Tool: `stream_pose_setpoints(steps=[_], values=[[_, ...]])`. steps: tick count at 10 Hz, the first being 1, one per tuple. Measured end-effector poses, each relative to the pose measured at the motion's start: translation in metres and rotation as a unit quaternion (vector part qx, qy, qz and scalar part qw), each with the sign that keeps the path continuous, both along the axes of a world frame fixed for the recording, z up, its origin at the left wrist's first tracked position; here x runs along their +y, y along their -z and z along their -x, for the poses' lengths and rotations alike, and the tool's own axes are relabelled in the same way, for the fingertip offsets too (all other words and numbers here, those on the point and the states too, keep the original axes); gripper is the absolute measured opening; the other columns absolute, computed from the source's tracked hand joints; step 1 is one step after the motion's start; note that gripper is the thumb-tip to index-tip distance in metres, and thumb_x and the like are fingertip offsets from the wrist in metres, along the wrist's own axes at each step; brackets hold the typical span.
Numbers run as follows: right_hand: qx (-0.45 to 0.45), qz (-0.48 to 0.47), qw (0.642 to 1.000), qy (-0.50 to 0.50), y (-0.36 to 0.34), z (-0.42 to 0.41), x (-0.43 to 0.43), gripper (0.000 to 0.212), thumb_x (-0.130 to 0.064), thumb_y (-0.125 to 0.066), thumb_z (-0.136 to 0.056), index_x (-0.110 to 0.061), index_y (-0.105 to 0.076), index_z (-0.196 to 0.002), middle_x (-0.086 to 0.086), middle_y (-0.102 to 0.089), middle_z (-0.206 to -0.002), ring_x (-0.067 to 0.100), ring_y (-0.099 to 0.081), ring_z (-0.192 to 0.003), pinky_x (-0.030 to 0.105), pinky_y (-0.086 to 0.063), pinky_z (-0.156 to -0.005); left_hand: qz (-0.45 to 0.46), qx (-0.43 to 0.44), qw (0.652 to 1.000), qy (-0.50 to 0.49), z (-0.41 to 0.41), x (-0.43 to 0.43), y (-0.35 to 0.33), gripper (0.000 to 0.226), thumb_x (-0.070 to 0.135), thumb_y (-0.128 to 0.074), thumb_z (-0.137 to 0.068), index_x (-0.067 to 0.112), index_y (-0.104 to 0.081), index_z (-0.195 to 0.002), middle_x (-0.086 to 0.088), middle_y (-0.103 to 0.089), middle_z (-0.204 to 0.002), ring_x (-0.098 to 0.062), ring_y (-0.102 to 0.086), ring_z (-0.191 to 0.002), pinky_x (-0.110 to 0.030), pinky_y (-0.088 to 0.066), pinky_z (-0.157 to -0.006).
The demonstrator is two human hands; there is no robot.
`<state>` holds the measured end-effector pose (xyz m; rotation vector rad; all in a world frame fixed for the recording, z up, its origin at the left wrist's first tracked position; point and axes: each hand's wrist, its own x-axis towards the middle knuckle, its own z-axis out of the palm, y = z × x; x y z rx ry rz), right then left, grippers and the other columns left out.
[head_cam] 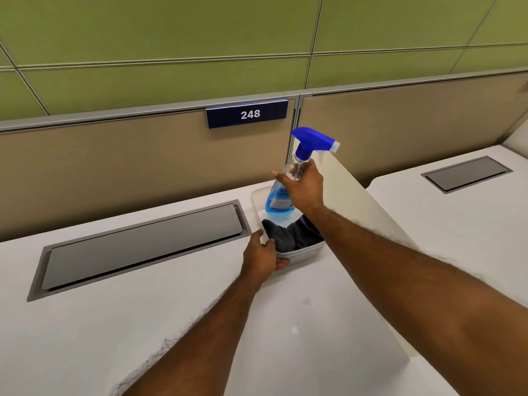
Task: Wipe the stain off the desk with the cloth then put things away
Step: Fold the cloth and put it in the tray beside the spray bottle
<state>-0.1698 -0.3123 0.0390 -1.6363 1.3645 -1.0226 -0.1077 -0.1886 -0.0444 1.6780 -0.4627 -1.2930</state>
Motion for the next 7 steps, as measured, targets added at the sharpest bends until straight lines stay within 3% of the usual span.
stream_pose_setpoints(steps=[3, 4, 5, 6, 7], values=[[0.031, -0.027, 0.999, -0.007, 0.021, -0.004, -0.010, 0.055, -0.040, -0.078, -0.078, -0.014, -0.050, -0.117, 0.001, -0.063, -0.115, 0.013, -0.057, -0.095, 0.027, -0.045, -0.087, -0.012, 0.000, 1.000, -0.001, -0.003, 0.000, 0.000, 0.050, 0.023, -0.048, -0.100, 0.027, -0.031, -0.148, -0.010, -0.044, -0.149, -0.038, -0.066, -0.107, -0.049, -0.061, -0.076], [0.045, -0.032, 0.998, -0.018, 0.021, -0.006, -0.008, 0.059, -0.042, -0.077, -0.079, -0.013, -0.048, -0.122, 0.004, -0.063, -0.123, 0.017, -0.059, -0.100, 0.029, -0.045, -0.090, -0.009, -0.007, 1.000, -0.003, -0.002, 0.001, -0.002, 0.051, 0.024, -0.050, -0.099, 0.027, -0.033, -0.147, -0.010, -0.042, -0.151, -0.038, -0.066, -0.108, -0.049, -0.061, -0.077], [0.061, -0.051, 0.996, -0.027, 0.015, -0.003, -0.003, 0.067, -0.042, -0.076, -0.080, -0.014, -0.043, -0.131, 0.004, -0.057, -0.133, 0.023, -0.057, -0.117, 0.036, -0.045, -0.099, -0.019, -0.024, 1.000, -0.001, -0.003, 0.005, -0.005, 0.052, 0.029, -0.053, -0.098, 0.025, -0.035, -0.147, -0.009, -0.041, -0.151, -0.036, -0.064, -0.111, -0.047, -0.060, -0.080], [0.075, -0.067, 0.994, -0.031, 0.011, 0.009, 0.001, 0.071, -0.036, -0.076, -0.081, -0.014, -0.039, -0.137, 0.004, -0.051, -0.139, 0.024, -0.053, -0.124, 0.036, -0.044, -0.100, -0.020, -0.073, 0.997, 0.009, -0.010, 0.014, -0.010, 0.052, 0.035, -0.053, -0.097, 0.018, -0.039, -0.145, -0.009, -0.046, -0.147, -0.031, -0.066, -0.109, -0.038, -0.060, -0.083], [0.098, -0.071, 0.992, -0.022, 0.010, 0.022, 0.014, 0.072, -0.031, -0.076, -0.082, -0.014, -0.037, -0.140, 0.005, -0.048, -0.143, 0.025, -0.050, -0.127, 0.036, -0.045, -0.100, -0.012, -0.094, 0.995, -0.010, -0.028, 0.033, -0.014, 0.048, 0.034, -0.055, -0.097, 0.013, -0.046, -0.139, -0.011, -0.057, -0.129, -0.027, -0.068, -0.098, -0.035, -0.059, -0.079]])
